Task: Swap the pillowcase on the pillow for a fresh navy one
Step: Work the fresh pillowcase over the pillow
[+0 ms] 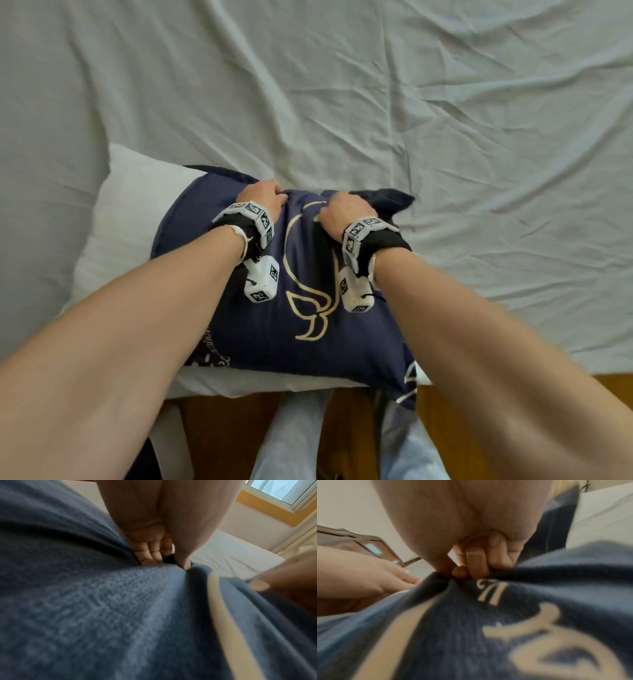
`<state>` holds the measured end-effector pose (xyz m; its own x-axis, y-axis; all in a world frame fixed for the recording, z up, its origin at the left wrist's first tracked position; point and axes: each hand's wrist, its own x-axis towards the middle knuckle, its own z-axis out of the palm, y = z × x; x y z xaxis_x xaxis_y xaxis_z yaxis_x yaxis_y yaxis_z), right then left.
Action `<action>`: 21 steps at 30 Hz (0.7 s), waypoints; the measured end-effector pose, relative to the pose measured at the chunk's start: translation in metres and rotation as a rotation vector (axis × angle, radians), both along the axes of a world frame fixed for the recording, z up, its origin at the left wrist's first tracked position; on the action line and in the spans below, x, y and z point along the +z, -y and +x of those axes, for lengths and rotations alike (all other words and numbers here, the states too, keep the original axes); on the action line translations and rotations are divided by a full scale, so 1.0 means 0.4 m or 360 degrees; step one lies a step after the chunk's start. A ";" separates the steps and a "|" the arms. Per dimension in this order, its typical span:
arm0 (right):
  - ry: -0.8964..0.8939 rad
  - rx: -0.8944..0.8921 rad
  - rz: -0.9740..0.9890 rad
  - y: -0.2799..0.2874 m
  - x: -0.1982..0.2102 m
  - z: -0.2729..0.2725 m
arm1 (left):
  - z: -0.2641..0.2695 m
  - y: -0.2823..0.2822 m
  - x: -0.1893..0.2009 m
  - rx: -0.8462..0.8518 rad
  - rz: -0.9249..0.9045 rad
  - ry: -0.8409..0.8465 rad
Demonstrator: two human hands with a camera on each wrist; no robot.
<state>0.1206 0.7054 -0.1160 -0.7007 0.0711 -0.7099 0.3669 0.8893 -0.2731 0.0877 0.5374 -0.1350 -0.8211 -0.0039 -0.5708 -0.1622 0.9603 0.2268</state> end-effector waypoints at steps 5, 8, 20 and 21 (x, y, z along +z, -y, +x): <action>-0.0114 -0.0261 0.0023 -0.001 0.030 0.039 | 0.035 0.024 0.028 0.0226 0.0187 -0.0057; -0.0103 -0.0337 0.0067 -0.030 0.043 0.098 | 0.072 0.015 0.075 0.0229 0.0212 -0.0136; 0.0136 0.0068 0.0035 -0.018 0.032 0.360 | 0.369 0.015 0.116 -0.0087 -0.0639 0.0239; 0.0116 0.0048 0.0036 -0.022 0.025 0.378 | 0.385 0.015 0.117 -0.0024 -0.0619 0.0239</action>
<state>0.2719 0.7144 -0.1060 -0.6495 0.0672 -0.7574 0.3578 0.9059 -0.2265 0.2419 0.5315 -0.0883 -0.7305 -0.2311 -0.6427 -0.1508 0.9724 -0.1783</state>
